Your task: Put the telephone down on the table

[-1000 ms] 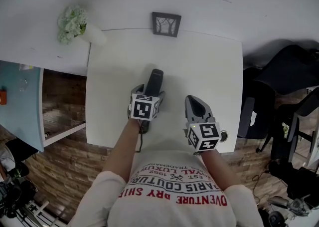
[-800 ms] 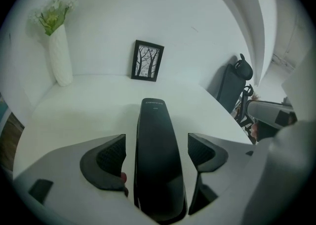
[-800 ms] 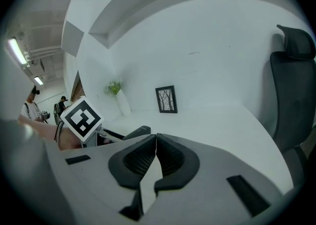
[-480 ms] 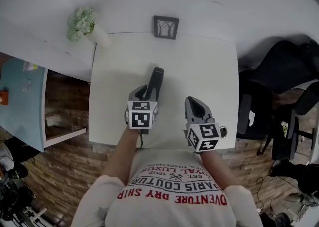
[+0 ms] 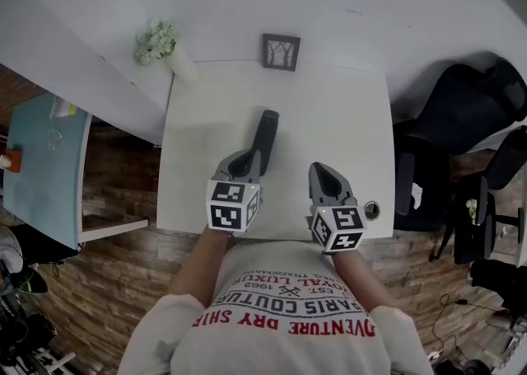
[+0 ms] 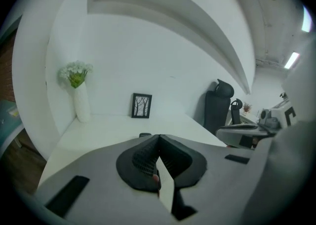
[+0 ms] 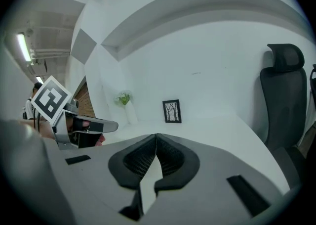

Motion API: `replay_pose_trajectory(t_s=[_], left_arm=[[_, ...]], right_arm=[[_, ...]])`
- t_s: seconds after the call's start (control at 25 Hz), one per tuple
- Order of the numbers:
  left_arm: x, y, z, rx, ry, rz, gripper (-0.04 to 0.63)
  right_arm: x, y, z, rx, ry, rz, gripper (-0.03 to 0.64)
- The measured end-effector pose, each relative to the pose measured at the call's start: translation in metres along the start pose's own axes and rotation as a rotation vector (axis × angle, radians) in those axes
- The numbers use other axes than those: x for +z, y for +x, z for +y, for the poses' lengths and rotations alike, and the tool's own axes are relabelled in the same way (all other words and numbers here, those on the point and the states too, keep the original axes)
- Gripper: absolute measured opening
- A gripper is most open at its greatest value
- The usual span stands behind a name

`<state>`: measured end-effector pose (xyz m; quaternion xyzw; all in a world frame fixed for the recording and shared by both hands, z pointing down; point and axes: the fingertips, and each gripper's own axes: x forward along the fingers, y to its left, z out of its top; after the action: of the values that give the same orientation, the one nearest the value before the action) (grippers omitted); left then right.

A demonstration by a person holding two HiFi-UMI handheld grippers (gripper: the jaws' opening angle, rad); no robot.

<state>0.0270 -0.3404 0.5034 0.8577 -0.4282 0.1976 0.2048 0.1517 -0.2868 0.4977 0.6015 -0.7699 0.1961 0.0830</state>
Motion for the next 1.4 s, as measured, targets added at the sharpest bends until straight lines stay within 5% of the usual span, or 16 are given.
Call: replay_pose_trajectory(t_s=[0.32, 0.56, 0.88, 1.4], left_arm=[[0.058, -0.068, -0.029, -0.009, 0.189, -0.305, 0.024], [0.089, -0.102, -0.025, 0.056, 0.237, -0.496, 0.025], [0.083, -0.109, -0.037, 0.038, 0.324, -0.482, 0.025], [0.091, -0.114, -0.048, 0.0, 0.316, -0.539, 0.025]], right_arm=[[0.027, -0.023, 0.028, -0.002, -0.064, -0.101, 0.025], [0.052, -0.039, 0.049, 0.03, -0.051, -0.2, 0.025], [0.078, -0.057, 0.058, -0.001, -0.127, -0.336, 0.025], [0.078, -0.057, 0.066, -0.001, -0.213, -0.33, 0.025]])
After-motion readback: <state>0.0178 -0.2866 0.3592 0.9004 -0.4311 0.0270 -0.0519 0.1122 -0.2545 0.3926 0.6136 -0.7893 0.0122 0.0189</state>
